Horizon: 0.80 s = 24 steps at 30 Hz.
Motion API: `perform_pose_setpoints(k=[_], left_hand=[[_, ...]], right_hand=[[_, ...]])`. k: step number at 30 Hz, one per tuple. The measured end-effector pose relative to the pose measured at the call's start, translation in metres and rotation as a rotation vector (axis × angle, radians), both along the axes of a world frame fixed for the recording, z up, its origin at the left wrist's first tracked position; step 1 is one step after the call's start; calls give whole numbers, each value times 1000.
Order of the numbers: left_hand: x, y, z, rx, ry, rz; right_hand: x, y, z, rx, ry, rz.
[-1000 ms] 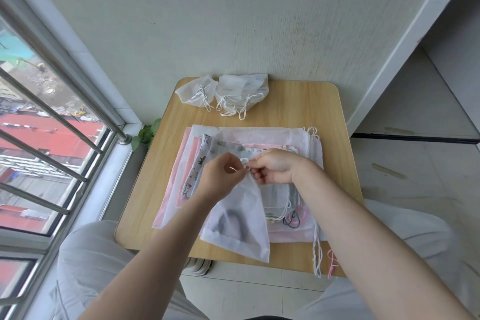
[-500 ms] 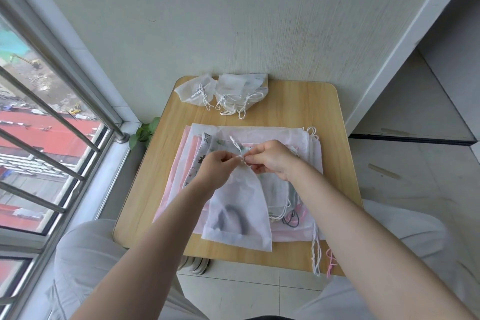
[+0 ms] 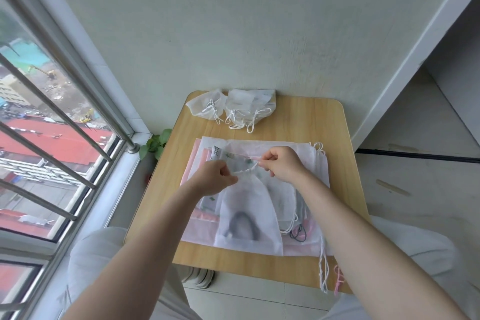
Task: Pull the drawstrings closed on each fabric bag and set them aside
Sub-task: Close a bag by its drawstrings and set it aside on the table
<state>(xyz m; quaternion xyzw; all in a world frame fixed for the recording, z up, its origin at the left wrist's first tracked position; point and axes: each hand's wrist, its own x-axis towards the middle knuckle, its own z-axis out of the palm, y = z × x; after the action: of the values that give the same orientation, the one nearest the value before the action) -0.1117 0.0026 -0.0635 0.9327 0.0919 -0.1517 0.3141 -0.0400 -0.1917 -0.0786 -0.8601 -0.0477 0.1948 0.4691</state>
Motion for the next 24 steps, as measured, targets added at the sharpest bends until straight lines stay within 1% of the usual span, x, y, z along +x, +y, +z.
perform_pose_setpoints(k=[2, 4, 6, 7, 9, 10, 11, 12, 13, 14, 15, 16, 17, 18, 20, 22, 24], left_hand=[[6, -3, 6, -17, -104, -53], [16, -14, 10, -1, -104, -149], [27, -26, 9, 81, -77, -224], [32, -29, 9, 98, -71, -209], [45, -31, 12, 55, -73, -94], [50, -29, 14, 12, -88, -15], [59, -27, 14, -33, -107, 60], [64, -24, 16, -66, -127, 123], [70, -22, 17, -88, -144, 172], [79, -20, 18, -119, -155, 217], [89, -17, 18, -162, -167, 264], [98, -14, 19, -221, -181, 326], [105, -11, 22, -281, -205, 398], [116, -7, 24, -344, -234, 479], [130, -1, 27, -448, -285, 614], [142, 3, 20, -511, -276, 684], [150, 0, 13, -538, -185, 692]], right_hand=[[3, -2, 9, 41, -6, 52], [5, -1, 15, 71, -12, 95], [7, 3, 21, 99, -23, 103], [9, 3, 24, 108, -26, 95], [19, -4, 30, 52, 11, 127], [24, -7, 34, -44, 46, 185], [32, -11, 36, -182, 76, 261], [38, -10, 37, -337, 73, 333], [45, -8, 38, -483, 42, 359], [56, -4, 38, -583, -12, 308], [68, 2, 40, -637, -84, 234], [81, 8, 42, -648, -167, 165], [90, 15, 47, -627, -268, 108], [103, 24, 53, -557, -358, 61], [119, 38, 67, -367, -490, 54], [127, 47, 74, -229, -535, 97], [129, 44, 71, -219, -535, 112]])
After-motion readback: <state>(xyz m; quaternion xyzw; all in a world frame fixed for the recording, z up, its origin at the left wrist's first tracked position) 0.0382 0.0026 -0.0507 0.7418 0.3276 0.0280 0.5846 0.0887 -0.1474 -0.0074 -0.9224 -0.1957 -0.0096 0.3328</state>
